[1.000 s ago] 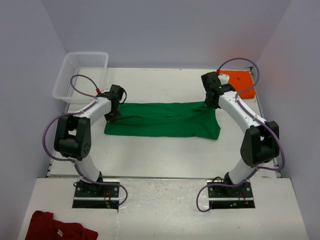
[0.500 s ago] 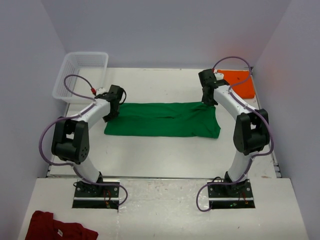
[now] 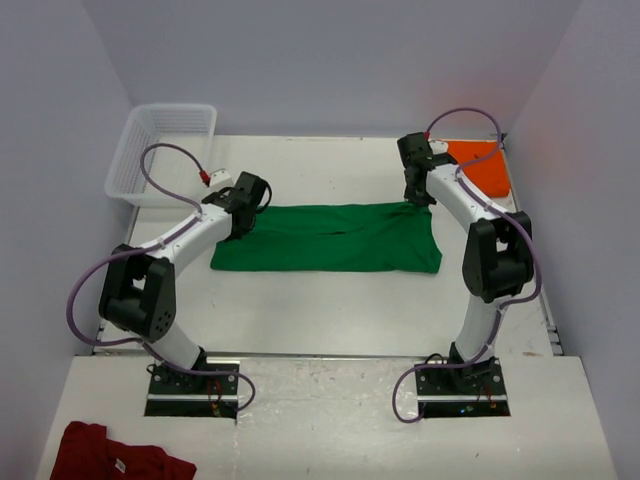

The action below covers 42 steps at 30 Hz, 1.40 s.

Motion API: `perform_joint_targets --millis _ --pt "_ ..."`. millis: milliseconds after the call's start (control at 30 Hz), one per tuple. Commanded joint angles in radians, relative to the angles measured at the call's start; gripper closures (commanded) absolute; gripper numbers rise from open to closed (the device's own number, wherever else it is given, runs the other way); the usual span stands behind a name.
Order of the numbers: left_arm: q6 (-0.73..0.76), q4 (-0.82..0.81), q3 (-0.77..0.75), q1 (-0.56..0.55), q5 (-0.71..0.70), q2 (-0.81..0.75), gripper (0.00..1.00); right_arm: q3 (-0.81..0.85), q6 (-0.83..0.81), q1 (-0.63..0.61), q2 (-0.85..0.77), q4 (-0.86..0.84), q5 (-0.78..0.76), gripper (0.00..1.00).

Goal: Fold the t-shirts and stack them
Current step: Fold the other side of the tshirt into a rectangle

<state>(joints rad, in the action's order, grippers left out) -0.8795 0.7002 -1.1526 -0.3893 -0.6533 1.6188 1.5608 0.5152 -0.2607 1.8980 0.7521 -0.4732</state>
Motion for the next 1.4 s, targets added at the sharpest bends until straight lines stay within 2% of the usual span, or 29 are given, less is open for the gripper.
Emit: perform_joint_targets --millis 0,133,267,367,400,433,500,533,667,700,767,800,833,867,900,933,967,1000,1067,1100,1167,1300,1367 --pt "0.040 -0.106 0.017 -0.005 0.058 -0.004 0.70 0.064 0.003 0.017 0.039 0.033 -0.035 1.00" --pt "0.048 -0.113 0.001 -0.005 0.102 0.029 0.79 0.090 0.016 0.017 0.078 0.065 -0.031 1.00" --pt "0.074 -0.128 -0.002 -0.005 0.122 0.032 0.81 0.096 0.022 0.023 0.104 0.073 -0.036 1.00" --pt "0.080 -0.131 -0.004 -0.003 0.127 0.036 0.82 0.113 0.031 0.037 0.125 0.087 -0.001 0.83" --pt "0.083 -0.136 -0.004 -0.005 0.132 0.036 0.82 0.120 0.037 0.037 0.130 0.102 -0.019 0.63" --pt "0.086 -0.136 -0.006 -0.003 0.141 0.036 0.82 0.139 0.036 0.038 0.134 0.110 -0.025 0.54" --pt "0.088 -0.137 -0.007 -0.005 0.147 0.035 0.82 0.162 0.029 0.037 0.139 0.116 -0.044 0.44" --pt "0.093 -0.137 -0.010 -0.005 0.150 0.035 0.82 0.191 0.020 0.037 0.139 0.127 -0.074 0.34" --pt "0.126 -0.159 -0.016 -0.005 0.196 0.020 0.83 0.284 -0.026 0.037 0.138 0.171 -0.088 0.28" --pt "0.140 -0.186 -0.016 -0.005 0.220 0.015 0.87 0.291 -0.023 0.037 0.119 0.187 -0.085 0.28" --pt "0.204 -0.240 -0.010 -0.006 0.331 0.004 1.00 0.239 -0.027 0.035 0.081 0.167 -0.042 0.27" --pt "0.227 -0.308 -0.007 -0.008 0.389 0.006 1.00 0.207 -0.040 0.035 0.057 0.123 -0.018 0.26" --pt "0.252 -0.353 0.004 -0.010 0.522 0.007 1.00 0.140 -0.049 0.037 0.014 0.098 0.014 0.25" --pt "0.287 -0.402 0.013 -0.013 0.597 0.015 1.00 0.112 -0.055 0.038 -0.005 0.075 0.069 0.23" --pt "0.289 -0.497 0.030 -0.011 0.674 0.022 0.98 0.087 -0.061 0.037 -0.017 0.044 0.096 0.22" --pt "0.280 -0.530 0.028 -0.013 0.787 0.036 0.96 0.059 -0.064 0.038 -0.026 0.033 0.131 0.21" --pt "0.255 -0.545 0.019 -0.017 0.822 0.070 0.94 0.053 -0.066 0.038 -0.024 0.026 0.165 0.21" --pt "0.245 -0.567 -0.010 -0.023 0.866 0.090 0.93 0.051 -0.060 0.038 -0.017 0.026 0.210 0.28" --pt "0.238 -0.570 -0.053 -0.055 0.880 0.145 0.94 0.054 -0.061 0.038 0.006 0.021 0.267 0.59" --pt "0.240 -0.567 -0.090 -0.068 0.882 0.159 0.95 0.058 -0.052 0.038 0.013 0.021 0.298 1.00" --pt "0.241 -0.568 -0.114 -0.098 0.877 0.185 1.00 0.044 -0.053 0.038 0.016 0.004 0.330 1.00" --pt "0.284 -0.573 -0.173 -0.141 0.932 0.240 1.00 -0.036 -0.040 0.037 0.001 -0.052 0.464 1.00" --pt "0.293 -0.579 -0.176 -0.146 0.968 0.260 1.00 -0.076 -0.024 0.038 -0.010 -0.072 0.467 1.00"
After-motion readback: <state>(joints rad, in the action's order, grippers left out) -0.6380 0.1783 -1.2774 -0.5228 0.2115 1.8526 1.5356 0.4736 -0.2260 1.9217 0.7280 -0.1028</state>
